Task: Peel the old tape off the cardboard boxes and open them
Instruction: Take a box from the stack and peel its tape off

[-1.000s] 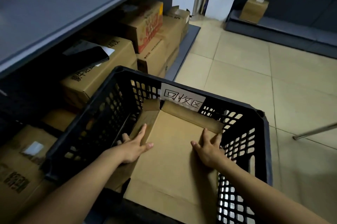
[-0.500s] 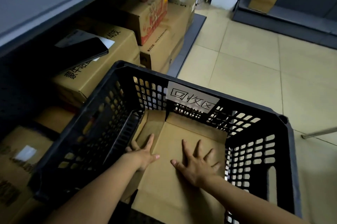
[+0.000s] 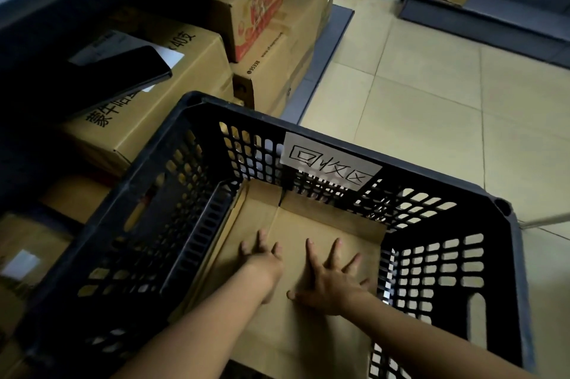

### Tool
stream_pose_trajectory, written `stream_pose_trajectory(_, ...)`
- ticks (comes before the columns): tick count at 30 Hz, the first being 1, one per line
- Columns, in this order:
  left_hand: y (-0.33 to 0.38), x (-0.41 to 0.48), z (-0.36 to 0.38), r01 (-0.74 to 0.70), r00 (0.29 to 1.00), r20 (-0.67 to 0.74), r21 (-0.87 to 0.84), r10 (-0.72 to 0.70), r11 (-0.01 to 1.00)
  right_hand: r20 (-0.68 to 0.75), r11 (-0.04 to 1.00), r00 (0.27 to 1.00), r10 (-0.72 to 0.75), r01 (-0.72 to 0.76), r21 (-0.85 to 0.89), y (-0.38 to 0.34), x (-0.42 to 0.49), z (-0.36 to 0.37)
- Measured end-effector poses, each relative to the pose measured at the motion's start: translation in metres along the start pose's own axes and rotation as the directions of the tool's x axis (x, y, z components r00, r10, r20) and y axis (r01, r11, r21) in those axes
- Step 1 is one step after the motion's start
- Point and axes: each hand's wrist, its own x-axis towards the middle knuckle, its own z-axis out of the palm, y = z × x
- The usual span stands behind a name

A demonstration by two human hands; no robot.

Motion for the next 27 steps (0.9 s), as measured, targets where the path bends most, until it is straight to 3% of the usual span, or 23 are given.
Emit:
stream_pose_trajectory(16,-0.013,-0.001,-0.004,-0.075,0.997,-0.007,-0.217,0.076,0.973,-0.038,0.999,0.999,0.025,-0.024,0.023,0.000,0.014,0.020)
stream_pose_trajectory(23,-0.013,-0.051,0.014,-0.037,0.963,-0.257,-0.401,-0.074,0.915,-0.055,0.998,0.998,0.010,-0.014,-0.056,-0.004,0.003,0.005)
stream_pose_trajectory(27,-0.027,-0.107,0.009,-0.069,0.854,-0.475,-0.510,-0.213,0.857,-0.294,0.988,0.943,-0.155,0.139,-0.074,-0.032,-0.036,-0.021)
